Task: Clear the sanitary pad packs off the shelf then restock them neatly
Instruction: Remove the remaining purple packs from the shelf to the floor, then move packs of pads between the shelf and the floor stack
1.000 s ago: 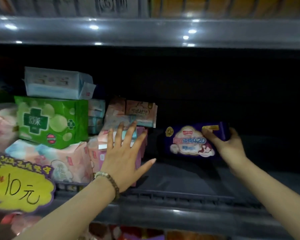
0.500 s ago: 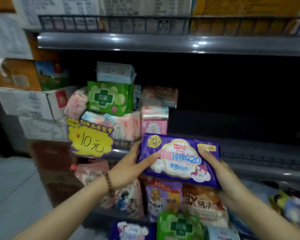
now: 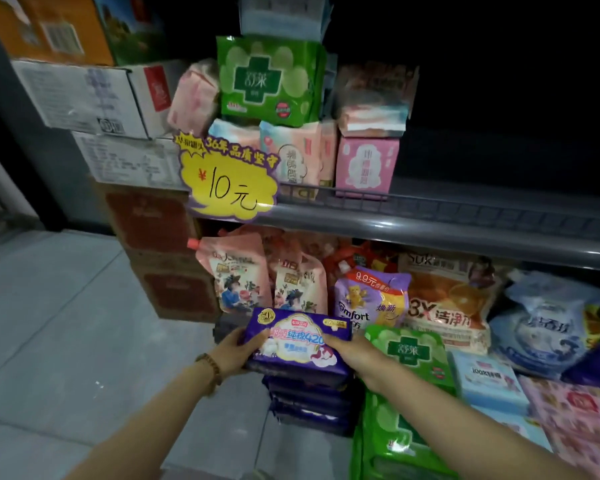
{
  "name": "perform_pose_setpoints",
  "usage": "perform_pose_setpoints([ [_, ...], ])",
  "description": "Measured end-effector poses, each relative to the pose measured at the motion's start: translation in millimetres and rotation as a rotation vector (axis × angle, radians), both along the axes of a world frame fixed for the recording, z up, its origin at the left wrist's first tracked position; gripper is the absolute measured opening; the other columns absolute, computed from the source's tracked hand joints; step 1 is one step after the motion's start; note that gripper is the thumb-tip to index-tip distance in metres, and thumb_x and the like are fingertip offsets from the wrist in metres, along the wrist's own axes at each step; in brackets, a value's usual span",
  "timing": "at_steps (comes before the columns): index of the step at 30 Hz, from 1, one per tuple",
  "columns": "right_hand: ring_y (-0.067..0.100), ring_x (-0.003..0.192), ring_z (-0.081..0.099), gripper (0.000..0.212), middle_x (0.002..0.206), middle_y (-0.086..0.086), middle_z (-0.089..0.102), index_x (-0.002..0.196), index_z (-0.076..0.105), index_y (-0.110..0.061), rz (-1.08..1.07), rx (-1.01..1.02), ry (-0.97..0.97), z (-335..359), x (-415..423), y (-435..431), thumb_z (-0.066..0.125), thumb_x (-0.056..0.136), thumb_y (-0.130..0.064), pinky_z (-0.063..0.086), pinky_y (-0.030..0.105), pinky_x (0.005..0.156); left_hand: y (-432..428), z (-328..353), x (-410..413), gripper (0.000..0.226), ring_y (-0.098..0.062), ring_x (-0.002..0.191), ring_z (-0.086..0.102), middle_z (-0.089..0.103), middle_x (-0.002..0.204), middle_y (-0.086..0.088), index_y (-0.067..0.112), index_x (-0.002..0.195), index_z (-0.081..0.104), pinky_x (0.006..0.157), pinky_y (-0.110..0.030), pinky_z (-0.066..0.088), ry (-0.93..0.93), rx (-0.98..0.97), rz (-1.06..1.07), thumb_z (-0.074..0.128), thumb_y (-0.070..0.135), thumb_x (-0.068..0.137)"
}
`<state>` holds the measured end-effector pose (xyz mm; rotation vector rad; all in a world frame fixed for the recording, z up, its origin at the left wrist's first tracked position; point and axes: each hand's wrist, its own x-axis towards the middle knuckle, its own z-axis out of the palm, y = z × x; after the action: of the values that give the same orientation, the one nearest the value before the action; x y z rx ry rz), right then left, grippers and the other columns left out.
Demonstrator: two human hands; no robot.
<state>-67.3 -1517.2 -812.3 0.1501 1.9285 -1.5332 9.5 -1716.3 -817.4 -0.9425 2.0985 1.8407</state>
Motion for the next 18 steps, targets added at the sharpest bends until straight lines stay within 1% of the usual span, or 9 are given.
perform_pose_setpoints([
  [2, 0.024, 0.091, 0.065, 0.009, 0.117, 0.016, 0.067, 0.099, 0.064, -0.013, 0.024, 0.080, 0.030, -13.9, -1.8, -0.6, 0.062, 0.092, -0.018, 0.053, 0.030, 0.077, 3.3, -19.3, -5.4, 0.026, -0.014, 0.078, 0.062, 0.066, 0.094, -0.001, 0.015, 0.109, 0.054, 0.069, -0.033, 0.057, -0.024, 0.049, 0.010, 0.059, 0.033, 0.091],
  [4, 0.026, 0.100, 0.064, 0.023, 0.117, 0.016, 0.067, 0.113, 0.064, -0.006, 0.030, 0.138, 0.040, -23.2, -5.7, 1.4, 0.062, 0.092, -0.016, 0.051, 0.034, 0.088, 2.9, -31.5, -11.6, 0.034, -0.018, 0.084, 0.064, 0.067, 0.108, -0.009, 0.013, 0.114, 0.054, 0.066, -0.032, 0.057, -0.019, 0.083, 0.022, 0.062, 0.034, 0.089],
  [6, 0.027, 0.100, 0.064, 0.027, 0.116, 0.015, 0.067, 0.116, 0.062, -0.003, 0.057, 0.166, 0.016, -23.9, -9.1, 3.9, 0.061, 0.093, -0.016, 0.050, 0.033, 0.088, -0.8, -44.9, -18.8, 0.050, -0.025, 0.097, 0.063, 0.062, 0.121, -0.012, 0.012, 0.127, 0.050, 0.072, -0.036, 0.057, -0.043, 0.107, 0.039, 0.064, 0.036, 0.086],
  [9, 0.023, 0.096, 0.063, 0.035, 0.116, 0.013, 0.066, 0.123, 0.057, -0.003, 0.152, 0.204, 0.035, -16.9, -15.5, 10.9, 0.063, 0.091, -0.016, 0.051, 0.031, 0.086, 1.6, -54.5, -24.6, 0.051, -0.026, 0.100, 0.060, 0.060, 0.122, -0.012, 0.012, 0.130, 0.047, 0.077, -0.038, 0.055, -0.054, 0.101, 0.035, 0.063, 0.035, 0.088],
  [10, 0.020, 0.099, 0.060, 0.041, 0.120, 0.011, 0.062, 0.128, 0.054, -0.004, 0.212, 0.231, 0.091, -12.8, -16.9, 13.6, 0.065, 0.090, -0.015, 0.049, 0.028, 0.087, 4.7, -56.7, -26.3, 0.051, -0.026, 0.101, 0.059, 0.059, 0.123, -0.011, 0.012, 0.131, 0.046, 0.081, -0.039, 0.055, -0.056, 0.086, 0.022, 0.062, 0.035, 0.088],
  [12, 0.019, 0.121, 0.050, 0.057, 0.138, 0.007, 0.047, 0.138, 0.045, -0.009, 0.387, 0.339, 0.277, -8.7, -19.7, 19.5, 0.069, 0.087, -0.020, 0.041, 0.026, 0.101, 13.6, -59.7, -30.7, 0.054, -0.023, 0.103, 0.056, 0.056, 0.129, -0.011, 0.011, 0.134, 0.043, 0.083, -0.037, 0.053, -0.050, 0.049, -0.017, 0.061, 0.036, 0.089],
  [14, 0.020, 0.141, 0.027, 0.062, 0.154, 0.005, 0.026, 0.144, 0.038, -0.016, 0.579, 0.476, 0.471, -11.6, -21.5, 24.0, 0.066, 0.089, -0.028, 0.023, 0.025, 0.112, 22.7, -61.8, -34.7, 0.055, -0.021, 0.103, 0.054, 0.053, 0.132, -0.010, 0.010, 0.136, 0.040, 0.080, -0.032, 0.052, -0.035, 0.015, -0.045, 0.058, 0.036, 0.091],
  [16, 0.017, 0.146, 0.014, 0.060, 0.159, 0.001, 0.017, 0.146, 0.036, -0.021, 0.688, 0.571, 0.571, -18.9, -19.8, 28.3, 0.059, 0.093, -0.035, 0.014, 0.024, 0.115, 29.1, -63.5, -37.9, 0.058, -0.023, 0.109, 0.055, 0.052, 0.134, -0.010, 0.010, 0.138, 0.037, 0.086, -0.035, 0.050, -0.041, -0.004, -0.048, 0.057, 0.038, 0.091],
  [18, 0.016, 0.146, 0.013, 0.058, 0.159, 0.000, 0.017, 0.147, 0.034, -0.023, 0.744, 0.619, 0.593, -28.0, -16.2, 32.5, 0.055, 0.095, -0.038, 0.012, 0.023, 0.115, 32.0, -61.6, -38.4, 0.061, -0.028, 0.116, 0.053, 0.050, 0.136, -0.012, 0.010, 0.141, 0.032, 0.089, -0.037, 0.048, -0.051, -0.013, -0.033, 0.055, 0.038, 0.092],
])
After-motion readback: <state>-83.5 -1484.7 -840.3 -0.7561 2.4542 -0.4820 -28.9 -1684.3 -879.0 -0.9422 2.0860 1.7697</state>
